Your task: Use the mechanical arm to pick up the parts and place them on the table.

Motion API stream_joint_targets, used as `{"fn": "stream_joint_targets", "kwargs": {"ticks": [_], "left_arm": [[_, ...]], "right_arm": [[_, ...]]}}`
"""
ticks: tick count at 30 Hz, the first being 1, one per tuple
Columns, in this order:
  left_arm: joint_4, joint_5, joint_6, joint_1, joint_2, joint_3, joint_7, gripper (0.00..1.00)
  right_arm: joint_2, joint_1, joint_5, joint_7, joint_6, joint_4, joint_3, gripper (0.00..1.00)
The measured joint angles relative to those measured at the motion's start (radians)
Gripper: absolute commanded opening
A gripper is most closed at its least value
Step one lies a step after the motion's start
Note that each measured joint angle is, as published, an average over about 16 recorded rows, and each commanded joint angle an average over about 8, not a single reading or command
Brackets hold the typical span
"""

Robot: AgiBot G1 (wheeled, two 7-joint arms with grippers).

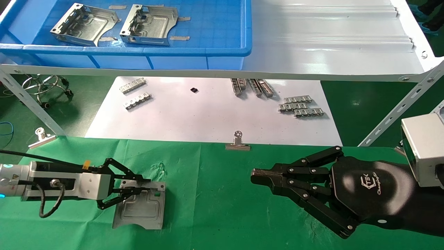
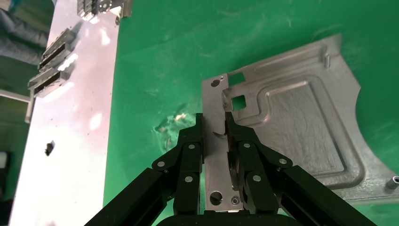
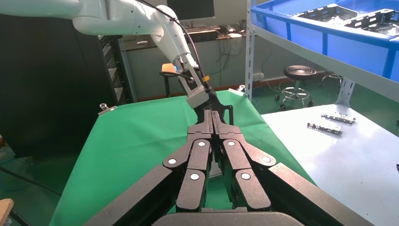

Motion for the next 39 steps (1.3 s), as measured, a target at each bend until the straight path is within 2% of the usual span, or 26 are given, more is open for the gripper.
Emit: {"fn": "stream_joint_targets", "kwargs": {"ticks": [2, 3, 14, 22, 23, 30, 31, 39], "left_arm": [[0.01, 0.0, -0.006, 0.001, 0.005, -0.001, 0.012, 0.98], [0.014, 0.0, -0.008, 0.001, 0.007, -0.002, 0.017, 1.0], [0.049, -0.007, 0.003, -0.005, 0.014, -0.007, 0.043, 1.0], [0.047, -0.044, 0.087, -0.008, -0.013, -0.014, -0.038, 1.0], [0.042, -0.053, 0.1, -0.006, -0.018, -0.015, -0.061, 1.0], [-0.001, -0.108, 0.172, 0.019, -0.051, -0.03, -0.219, 1.0], [-0.01, -0.115, 0.176, 0.025, -0.055, -0.035, -0.241, 1.0], [-0.1, -0.151, 0.181, 0.08, -0.079, -0.099, -0.385, 1.0]], "right_arm": [[0.0, 0.0, 0.0, 0.0, 0.0, 0.0, 0.0, 0.0], [0.0, 0.0, 0.0, 0.0, 0.0, 0.0, 0.0, 0.0], [0.0, 0.0, 0.0, 0.0, 0.0, 0.0, 0.0, 0.0], [0.0, 0.0, 0.0, 0.0, 0.0, 0.0, 0.0, 0.02], [0.0, 0.0, 0.0, 0.0, 0.0, 0.0, 0.0, 0.09], [0.0, 0.0, 0.0, 0.0, 0.0, 0.0, 0.0, 0.95], [0.0, 0.0, 0.0, 0.0, 0.0, 0.0, 0.0, 1.0], [0.0, 0.0, 0.0, 0.0, 0.0, 0.0, 0.0, 1.0]]}}
